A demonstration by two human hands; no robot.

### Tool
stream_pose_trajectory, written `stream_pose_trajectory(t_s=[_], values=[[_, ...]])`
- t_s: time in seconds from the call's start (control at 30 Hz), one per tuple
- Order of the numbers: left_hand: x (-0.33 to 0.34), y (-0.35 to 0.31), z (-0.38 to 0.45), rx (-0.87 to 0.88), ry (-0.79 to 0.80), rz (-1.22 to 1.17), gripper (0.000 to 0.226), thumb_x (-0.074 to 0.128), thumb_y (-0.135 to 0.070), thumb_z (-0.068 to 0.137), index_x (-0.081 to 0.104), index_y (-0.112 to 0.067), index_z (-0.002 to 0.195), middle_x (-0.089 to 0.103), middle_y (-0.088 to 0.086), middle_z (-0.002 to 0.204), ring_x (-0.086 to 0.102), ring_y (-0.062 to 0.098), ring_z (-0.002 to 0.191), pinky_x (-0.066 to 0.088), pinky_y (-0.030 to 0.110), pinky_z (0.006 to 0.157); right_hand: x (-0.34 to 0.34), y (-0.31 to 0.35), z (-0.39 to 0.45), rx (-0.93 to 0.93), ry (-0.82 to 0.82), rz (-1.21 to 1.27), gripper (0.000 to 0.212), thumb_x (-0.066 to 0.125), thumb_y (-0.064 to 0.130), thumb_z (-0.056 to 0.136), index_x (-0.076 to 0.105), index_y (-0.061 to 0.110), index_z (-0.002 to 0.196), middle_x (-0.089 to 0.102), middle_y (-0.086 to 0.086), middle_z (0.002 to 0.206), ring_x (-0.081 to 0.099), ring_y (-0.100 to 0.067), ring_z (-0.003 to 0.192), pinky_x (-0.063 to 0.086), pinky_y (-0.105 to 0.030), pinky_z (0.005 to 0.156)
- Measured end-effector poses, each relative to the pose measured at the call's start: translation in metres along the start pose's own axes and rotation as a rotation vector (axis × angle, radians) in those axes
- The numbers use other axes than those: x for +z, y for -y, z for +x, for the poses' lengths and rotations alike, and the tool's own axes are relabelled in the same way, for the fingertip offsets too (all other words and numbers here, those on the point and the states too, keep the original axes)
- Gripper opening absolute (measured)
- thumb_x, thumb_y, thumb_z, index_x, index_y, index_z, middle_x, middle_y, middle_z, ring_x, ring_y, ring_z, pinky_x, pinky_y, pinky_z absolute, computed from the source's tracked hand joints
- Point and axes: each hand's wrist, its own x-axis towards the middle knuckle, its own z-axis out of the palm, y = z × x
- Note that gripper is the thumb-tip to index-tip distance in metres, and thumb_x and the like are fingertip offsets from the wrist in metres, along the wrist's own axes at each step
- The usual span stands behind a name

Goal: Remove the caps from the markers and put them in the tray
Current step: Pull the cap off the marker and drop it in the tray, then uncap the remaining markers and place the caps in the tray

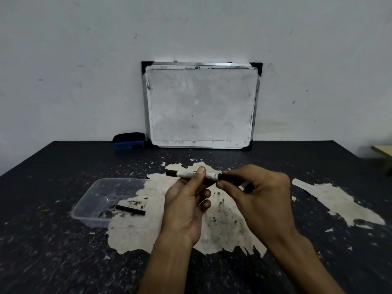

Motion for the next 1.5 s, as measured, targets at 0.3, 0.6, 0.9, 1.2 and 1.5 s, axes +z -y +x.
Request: stream_pose_trajectory(t_s=[0.3, 0.6, 0.9, 1.2, 1.5], values=[[0.004, -0.005, -0.010, 0.280, 0.027, 0.345, 0.024, 0.074, -0.018, 0.084, 0.062, -0.010, 0.103, 0.077, 0.008, 0.073, 0.050, 0.014, 0.056, 0.044, 0.031, 0.060, -0.002, -0.006, -0.005, -0.063, 0.100, -0.136, 0.018, 0.090, 0.010, 0.062, 0.074, 0.010, 0.072, 0.072, -0.001, 0.063, 0.066, -0.015, 0.052, 0.055, -0.036, 0.048], [0.007, -0.006, -0.016, 0.381, 0.175, 0.500, 0.019, 0.070, -0.008, 0.087, 0.060, -0.011, 0.103, 0.078, 0.011, 0.073, 0.071, 0.019, 0.066, 0.055, 0.031, 0.066, -0.009, -0.008, -0.014, 0.574, 0.097, 0.634, 0.021, 0.085, 0.000, 0.062, 0.066, -0.007, 0.069, 0.072, -0.018, 0.061, 0.070, -0.030, 0.050, 0.058, -0.031, 0.048], [0.018, 0.030, 0.014, 0.244, 0.184, 0.858, 0.037, 0.075, -0.030, 0.083, 0.067, -0.010, 0.112, 0.074, 0.005, 0.063, 0.071, 0.012, 0.058, 0.059, 0.035, 0.068, -0.035, -0.053, -0.026, 0.681, 0.224, 0.169, 0.031, 0.076, 0.048, 0.071, 0.075, 0.017, 0.072, 0.074, -0.001, 0.064, 0.069, -0.015, 0.056, 0.054, -0.030, 0.051], [0.038, 0.076, 0.037, 0.188, 0.198, 1.561, 0.034, 0.072, -0.041, 0.079, 0.051, -0.016, 0.088, 0.062, 0.008, 0.100, 0.062, 0.025, 0.086, 0.049, 0.035, 0.067, -0.020, -0.099, -0.051, 0.727, 0.370, -0.520, 0.036, 0.063, 0.059, 0.075, 0.055, 0.024, 0.078, 0.061, 0.002, 0.080, 0.060, -0.023, 0.075, 0.047, -0.033, 0.064], [0.052, 0.078, 0.035, 0.192, 0.234, 1.670, 0.038, 0.069, -0.046, 0.083, 0.044, -0.019, 0.094, 0.051, 0.005, 0.107, 0.057, 0.027, 0.100, 0.049, 0.039, 0.082, -0.028, -0.099, -0.048, 0.847, 0.147, 0.229, 0.031, 0.066, 0.032, 0.088, 0.072, 0.010, 0.066, 0.067, -0.018, 0.060, 0.060, -0.023, 0.051, 0.049, -0.042, 0.050]])
